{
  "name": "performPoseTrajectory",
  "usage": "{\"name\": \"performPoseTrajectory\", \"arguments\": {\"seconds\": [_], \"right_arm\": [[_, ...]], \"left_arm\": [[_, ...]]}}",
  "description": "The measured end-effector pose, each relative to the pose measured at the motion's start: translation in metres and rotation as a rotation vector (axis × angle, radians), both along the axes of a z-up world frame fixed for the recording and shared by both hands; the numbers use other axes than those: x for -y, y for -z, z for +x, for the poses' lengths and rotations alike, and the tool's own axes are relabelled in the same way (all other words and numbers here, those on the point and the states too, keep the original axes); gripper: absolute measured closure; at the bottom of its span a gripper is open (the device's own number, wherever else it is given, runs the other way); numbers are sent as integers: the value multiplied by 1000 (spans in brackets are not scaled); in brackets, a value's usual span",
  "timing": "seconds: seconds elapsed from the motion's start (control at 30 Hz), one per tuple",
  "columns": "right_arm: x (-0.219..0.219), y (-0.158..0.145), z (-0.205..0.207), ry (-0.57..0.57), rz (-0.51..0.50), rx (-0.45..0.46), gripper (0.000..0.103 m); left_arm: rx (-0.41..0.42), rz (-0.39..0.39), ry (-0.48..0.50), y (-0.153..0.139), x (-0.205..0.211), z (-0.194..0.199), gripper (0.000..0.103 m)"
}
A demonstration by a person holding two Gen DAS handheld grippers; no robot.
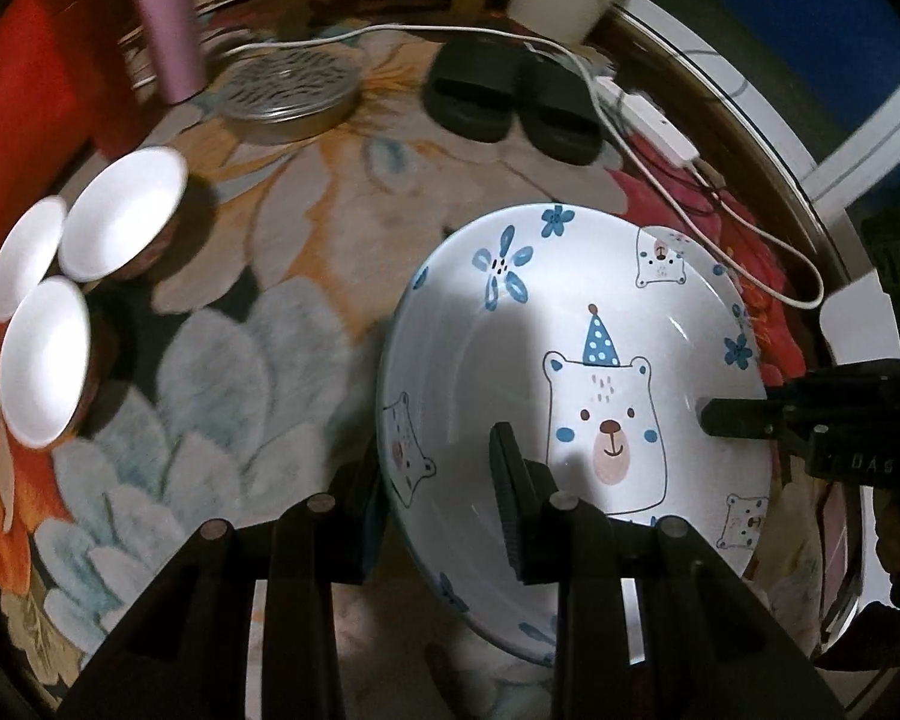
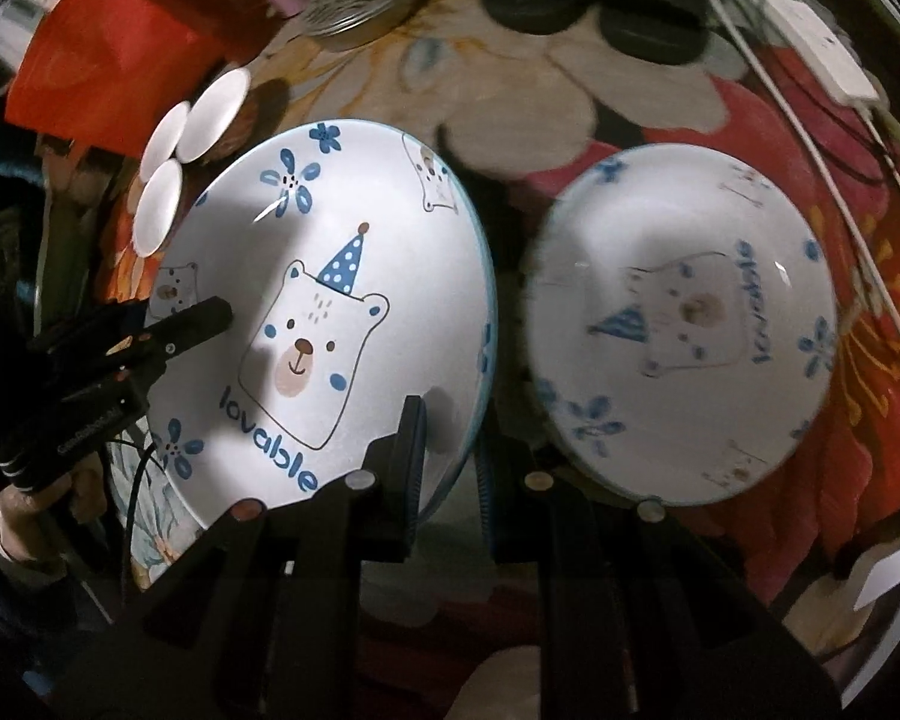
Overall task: Organize plates and bowls
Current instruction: 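Carry the bear plate with both grippers over the plate stack by the slippers, then lower the bear plate onto the stack and open both grippers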
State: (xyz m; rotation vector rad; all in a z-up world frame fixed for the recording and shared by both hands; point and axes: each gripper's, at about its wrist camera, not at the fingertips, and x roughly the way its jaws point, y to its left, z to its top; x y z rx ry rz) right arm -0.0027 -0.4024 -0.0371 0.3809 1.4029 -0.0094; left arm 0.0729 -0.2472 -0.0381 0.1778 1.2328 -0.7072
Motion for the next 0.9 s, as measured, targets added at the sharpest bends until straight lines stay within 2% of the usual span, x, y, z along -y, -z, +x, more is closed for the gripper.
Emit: {"name": "performPoseTrajectory", "arguments": {"seconds": [0.53,0.9], "right_arm": [[94,3,-42,195,-22,-23,86],[136,11,-60,271,-30,-35,86]], "left_arm": [[4,1,153,13,108,-20,71],[6,12,192,24,153,-25,71]]}}
